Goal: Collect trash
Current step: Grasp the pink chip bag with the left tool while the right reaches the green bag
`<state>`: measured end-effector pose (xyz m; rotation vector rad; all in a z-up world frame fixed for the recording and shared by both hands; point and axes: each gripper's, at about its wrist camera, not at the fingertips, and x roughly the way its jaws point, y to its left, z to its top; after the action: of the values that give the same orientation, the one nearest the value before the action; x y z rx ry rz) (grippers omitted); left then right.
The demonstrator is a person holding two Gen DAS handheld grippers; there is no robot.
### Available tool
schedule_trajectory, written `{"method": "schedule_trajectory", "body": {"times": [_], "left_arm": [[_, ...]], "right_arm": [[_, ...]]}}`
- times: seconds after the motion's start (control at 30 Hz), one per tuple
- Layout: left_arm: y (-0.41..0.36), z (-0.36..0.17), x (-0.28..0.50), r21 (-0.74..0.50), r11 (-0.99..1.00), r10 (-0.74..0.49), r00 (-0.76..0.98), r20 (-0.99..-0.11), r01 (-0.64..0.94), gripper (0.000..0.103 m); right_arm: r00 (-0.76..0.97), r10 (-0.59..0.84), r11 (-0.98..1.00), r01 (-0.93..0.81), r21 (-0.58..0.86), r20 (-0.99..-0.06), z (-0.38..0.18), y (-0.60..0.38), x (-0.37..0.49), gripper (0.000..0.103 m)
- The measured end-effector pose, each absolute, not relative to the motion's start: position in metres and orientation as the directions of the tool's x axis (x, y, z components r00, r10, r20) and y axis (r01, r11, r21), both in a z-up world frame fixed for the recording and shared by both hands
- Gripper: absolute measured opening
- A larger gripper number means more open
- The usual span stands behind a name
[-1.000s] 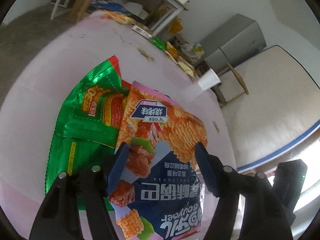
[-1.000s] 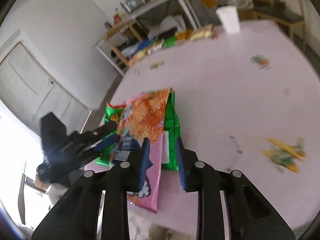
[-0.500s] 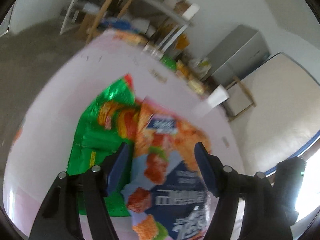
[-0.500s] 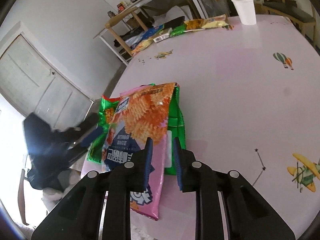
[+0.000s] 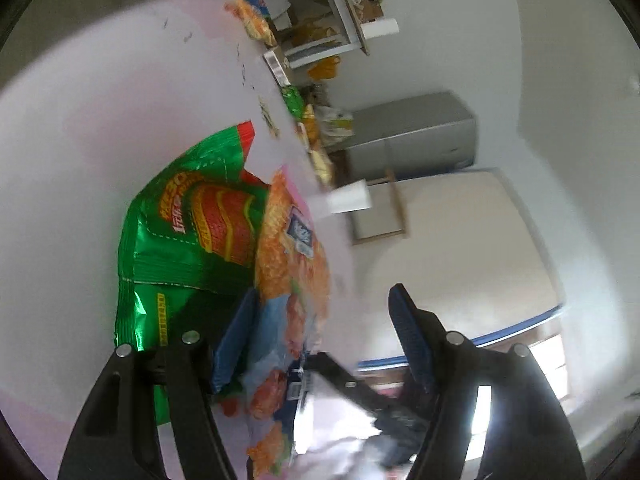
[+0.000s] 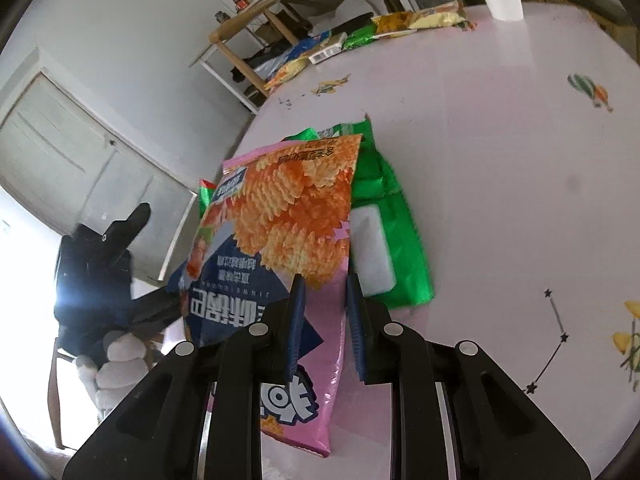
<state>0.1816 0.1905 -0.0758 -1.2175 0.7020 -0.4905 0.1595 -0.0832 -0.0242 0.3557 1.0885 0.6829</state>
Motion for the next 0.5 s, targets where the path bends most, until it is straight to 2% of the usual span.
{"method": "schedule_trajectory", "body": {"times": [0.1, 0.23, 0.3, 0.37, 0.43, 0.5], "left_arm": [[0.191, -0.081, 0.181, -0.977, 0.213, -0.700, 0.693, -0.173, -0.029, 0.065], [0.182, -0.077, 0.183, -0.965, 0.260, -0.715, 0.666, -0.211, -0.026, 0.064], [0.175, -0.077, 0.184, -0.969, 0.247, -0.740, 0.642, -0.199, -0.016, 0.060], [0.166, -0.075, 0.184, -0.955, 0.296, -0.738, 0.627, -0.249, -0.030, 0.052], [0.161, -0.070, 0.181, -0.906, 0.420, -0.696, 0.625, -0.353, -0.044, 0.027], [0.156, -0.063, 0.178, -0.844, 0.535, -0.638, 0.635, -0.435, -0.040, 0.015]], "right_arm": [[0.276, 0.684, 0.727, -0.337, 0.598, -0.675, -0.025, -0.083, 0.157, 0.021], [0.263, 0.702, 0.709, -0.352, 0.611, -0.662, -0.025, -0.082, 0.154, 0.021], [0.242, 0.720, 0.688, -0.365, 0.627, -0.650, -0.024, -0.078, 0.151, 0.017], [0.239, 0.717, 0.689, -0.388, 0.613, -0.655, -0.020, -0.072, 0.147, 0.017], [0.244, 0.713, 0.690, -0.409, 0.597, -0.657, -0.014, -0.070, 0.144, 0.017], [0.250, 0.713, 0.690, -0.418, 0.591, -0.655, -0.009, -0.072, 0.144, 0.018]]}}
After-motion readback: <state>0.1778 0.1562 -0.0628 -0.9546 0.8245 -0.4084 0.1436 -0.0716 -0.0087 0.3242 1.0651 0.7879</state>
